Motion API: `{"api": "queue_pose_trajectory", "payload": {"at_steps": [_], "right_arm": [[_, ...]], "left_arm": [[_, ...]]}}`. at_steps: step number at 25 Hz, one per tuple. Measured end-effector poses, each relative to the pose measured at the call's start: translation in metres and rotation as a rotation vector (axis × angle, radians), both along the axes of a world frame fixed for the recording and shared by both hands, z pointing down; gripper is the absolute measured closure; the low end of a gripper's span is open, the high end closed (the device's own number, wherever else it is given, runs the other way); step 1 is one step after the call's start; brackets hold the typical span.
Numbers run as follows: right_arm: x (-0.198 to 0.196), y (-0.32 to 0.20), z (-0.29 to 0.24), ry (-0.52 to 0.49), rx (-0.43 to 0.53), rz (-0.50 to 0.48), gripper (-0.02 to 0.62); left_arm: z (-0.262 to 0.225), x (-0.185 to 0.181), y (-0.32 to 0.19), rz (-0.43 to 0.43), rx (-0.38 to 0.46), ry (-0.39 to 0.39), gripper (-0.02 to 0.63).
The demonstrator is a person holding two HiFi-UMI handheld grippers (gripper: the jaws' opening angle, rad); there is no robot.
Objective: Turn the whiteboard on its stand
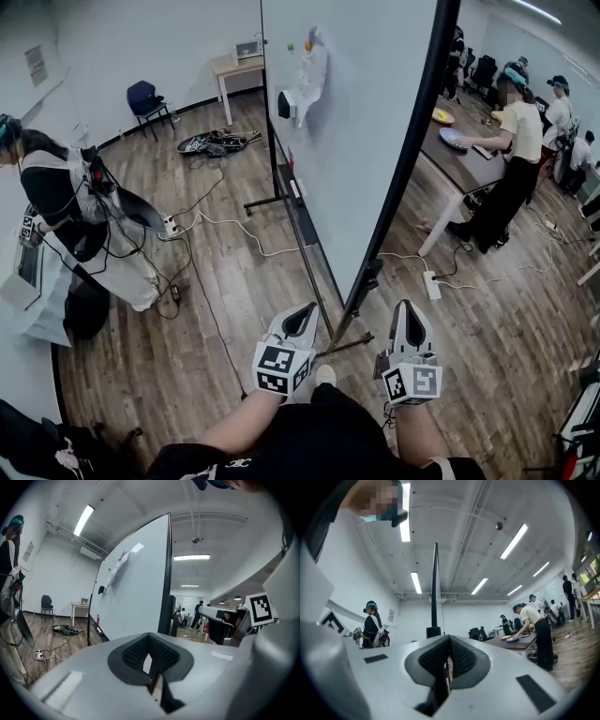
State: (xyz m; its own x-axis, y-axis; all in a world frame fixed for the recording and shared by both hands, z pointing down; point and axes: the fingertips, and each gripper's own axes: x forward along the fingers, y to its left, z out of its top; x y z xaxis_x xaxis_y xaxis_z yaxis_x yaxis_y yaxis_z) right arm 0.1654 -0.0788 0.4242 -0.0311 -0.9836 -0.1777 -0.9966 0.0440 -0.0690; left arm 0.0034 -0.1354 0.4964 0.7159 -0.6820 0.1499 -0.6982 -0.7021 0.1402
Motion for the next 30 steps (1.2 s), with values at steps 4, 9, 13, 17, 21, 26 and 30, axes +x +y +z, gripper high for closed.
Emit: {"api": "queue_pose_trajectory", "payload": {"at_steps": [4,9,13,17,21,26,30], "right_arm": [[0.008,0.004,0.027,0.056,-0.112,0.031,0.589],[0.011,0.014,0.052,0.019,-0.162,0.056,0.591],[0.007,0.015,0.049,0.022,-0.156,0.042,0.591],[0.005,0.016,0.049,0.028,-0.154,0.031,0.589],[0.007,0.020,0.051,0.028,-0.156,0.032,0.589],[0.009,0.024,0.054,0.033,-0.166,0.050,0.589],[0.008,0.025,0.052,0.052,-0.165,0.053,0.589]], "left_arm": [[0.004,0.009,0.007,0.019,0.000,-0.006,0.597],[0.005,0.017,0.014,0.034,0.005,-0.011,0.597],[0.002,0.019,0.017,0.031,0.009,-0.006,0.597],[0.004,0.019,0.021,0.028,0.011,-0.002,0.597],[0.005,0.020,0.024,0.025,0.012,-0.005,0.597],[0.003,0.020,0.029,0.025,0.020,-0.003,0.597],[0.003,0.020,0.031,0.023,0.019,-0.004,0.597]]}}
